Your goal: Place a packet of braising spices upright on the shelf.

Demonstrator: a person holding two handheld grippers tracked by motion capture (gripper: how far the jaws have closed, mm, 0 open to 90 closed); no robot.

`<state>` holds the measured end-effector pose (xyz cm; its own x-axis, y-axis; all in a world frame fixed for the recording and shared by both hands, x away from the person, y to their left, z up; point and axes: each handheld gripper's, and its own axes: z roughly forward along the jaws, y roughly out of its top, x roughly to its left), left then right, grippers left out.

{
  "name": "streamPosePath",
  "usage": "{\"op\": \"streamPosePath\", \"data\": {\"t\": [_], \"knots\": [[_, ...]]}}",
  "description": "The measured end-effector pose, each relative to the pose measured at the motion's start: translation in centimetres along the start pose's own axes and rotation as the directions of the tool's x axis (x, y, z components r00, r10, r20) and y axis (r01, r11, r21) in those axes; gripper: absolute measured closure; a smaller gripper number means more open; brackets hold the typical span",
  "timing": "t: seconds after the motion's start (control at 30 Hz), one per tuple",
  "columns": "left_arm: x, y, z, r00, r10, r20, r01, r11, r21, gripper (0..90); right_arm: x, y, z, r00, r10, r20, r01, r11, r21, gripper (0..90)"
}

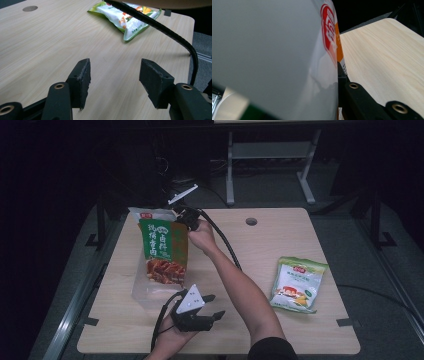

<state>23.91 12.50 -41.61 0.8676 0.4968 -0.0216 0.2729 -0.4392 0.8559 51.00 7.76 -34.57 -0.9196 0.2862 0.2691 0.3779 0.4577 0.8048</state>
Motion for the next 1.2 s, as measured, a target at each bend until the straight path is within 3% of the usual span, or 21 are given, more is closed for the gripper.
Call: {"op": "streamPosePath", "data": {"t": [0.27,0.43,0.5,0.6,0.77,0.87,0.97,1.07,1.2], "knots": [[0.0,0.0,0.0,1.0000,0.004,0.001,-0.004,1.0000,-0.001,41.8,-0.7,-1.0,1.2,0.9993,0.032,-0.018,-0.033,0.999,-0.029,89.9],[0.1,0.0,-0.1,1.0000,-0.002,0.000,0.002,0.9999,-0.011,41.7,-0.7,-1.8,2.3,0.9995,0.031,-0.011,-0.031,0.999,0.010,89.8],[0.1,0.0,-0.2,1.0000,-0.002,-0.002,0.001,0.9999,-0.011,41.7,-1.1,-2.2,2.7,0.9978,0.052,-0.042,-0.052,0.999,0.011,89.7],[0.3,0.0,-0.3,1.0000,-0.004,-0.005,0.004,0.9999,-0.014,41.7,-1.3,-2.3,2.5,0.9975,0.061,-0.037,-0.060,0.998,0.010,88.8],[0.2,0.0,-0.2,1.0000,0.004,-0.004,-0.004,0.9999,-0.011,41.6,-1.0,-2.0,2.1,0.9991,0.042,-0.011,-0.041,0.999,0.024,79.0],[0.1,0.0,-0.2,1.0000,0.005,-0.005,-0.005,0.9999,-0.009,41.5,-1.1,-2.0,1.3,0.9971,0.074,-0.018,-0.073,0.997,0.035,71.7],[0.1,0.0,-0.2,1.0000,0.005,-0.005,-0.005,1.0000,-0.008,41.5,-1.3,-2.3,0.5,0.9966,0.082,-0.003,-0.082,0.995,0.048,71.3],[0.2,0.0,-0.2,1.0000,0.003,-0.008,-0.003,1.0000,-0.007,41.4,-1.7,-3.1,0.1,0.9937,0.110,-0.022,-0.108,0.992,0.072,71.2],[0.3,0.0,-0.3,0.9999,-0.004,-0.011,0.004,0.9999,-0.010,41.3,-1.8,-3.8,0.0,0.9898,0.136,-0.043,-0.131,0.987,0.093,77.5]]}}
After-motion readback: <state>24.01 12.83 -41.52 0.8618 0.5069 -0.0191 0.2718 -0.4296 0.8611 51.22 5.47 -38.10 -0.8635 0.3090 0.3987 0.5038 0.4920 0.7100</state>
